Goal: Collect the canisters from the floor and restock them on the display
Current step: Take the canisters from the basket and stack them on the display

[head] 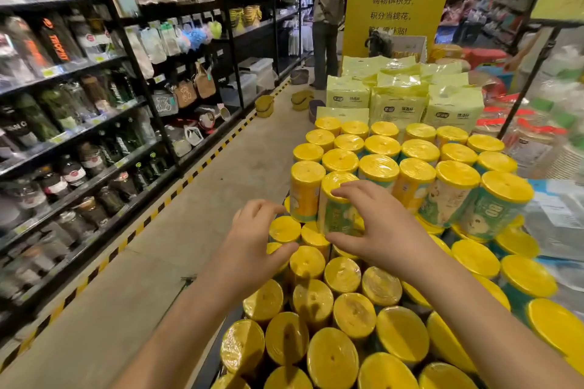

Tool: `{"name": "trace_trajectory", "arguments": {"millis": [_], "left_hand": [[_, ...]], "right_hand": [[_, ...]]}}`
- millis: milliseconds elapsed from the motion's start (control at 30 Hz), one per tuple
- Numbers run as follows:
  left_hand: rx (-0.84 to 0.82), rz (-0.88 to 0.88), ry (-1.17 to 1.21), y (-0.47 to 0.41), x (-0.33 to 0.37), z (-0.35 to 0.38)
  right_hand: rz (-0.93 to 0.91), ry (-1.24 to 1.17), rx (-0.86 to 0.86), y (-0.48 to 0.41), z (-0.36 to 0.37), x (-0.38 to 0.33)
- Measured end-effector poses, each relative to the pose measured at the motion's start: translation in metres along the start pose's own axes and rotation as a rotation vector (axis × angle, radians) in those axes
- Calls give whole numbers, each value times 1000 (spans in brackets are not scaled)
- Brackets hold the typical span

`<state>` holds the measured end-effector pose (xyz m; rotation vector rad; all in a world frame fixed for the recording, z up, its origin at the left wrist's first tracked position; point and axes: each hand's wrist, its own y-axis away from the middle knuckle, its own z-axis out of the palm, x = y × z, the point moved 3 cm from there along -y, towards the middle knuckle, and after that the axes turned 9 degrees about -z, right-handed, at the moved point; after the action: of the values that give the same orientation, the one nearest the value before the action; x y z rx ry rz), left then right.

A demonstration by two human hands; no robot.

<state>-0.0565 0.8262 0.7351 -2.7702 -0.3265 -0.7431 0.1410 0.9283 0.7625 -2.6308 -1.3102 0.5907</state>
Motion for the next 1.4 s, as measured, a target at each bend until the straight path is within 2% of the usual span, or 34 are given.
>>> {"name": "trace_trajectory", "arguments": {"millis": [67,167,300,400,600,900,1167,1400], "left_hand": [[-17,5,-78,19,4,-6],[-9,-34,-215,52,13,-11],[-52,-189,-416,102,18,-21],[-36,-331,-450,145,22,-30],[24,-615,-519,243,26,-42],[126,-1027,-504,416,18,-70],[177,-1165,-410,513,-11,-81],[174,-1179,-330,579,-73,-96]], "right_hand": [[-68,36,-98,15,-5,-25],[-217,32,-142,40,-5,-56],[-302,-11,-143,62,0,-83],[-400,-33,-146,72,2,-111],[-638,-17,-286,105,21,-181],[-903,-148,-428,164,52,-286],[-965,-167,-518,199,88,-351],[-960,-99,-589,212,140,-419]]}}
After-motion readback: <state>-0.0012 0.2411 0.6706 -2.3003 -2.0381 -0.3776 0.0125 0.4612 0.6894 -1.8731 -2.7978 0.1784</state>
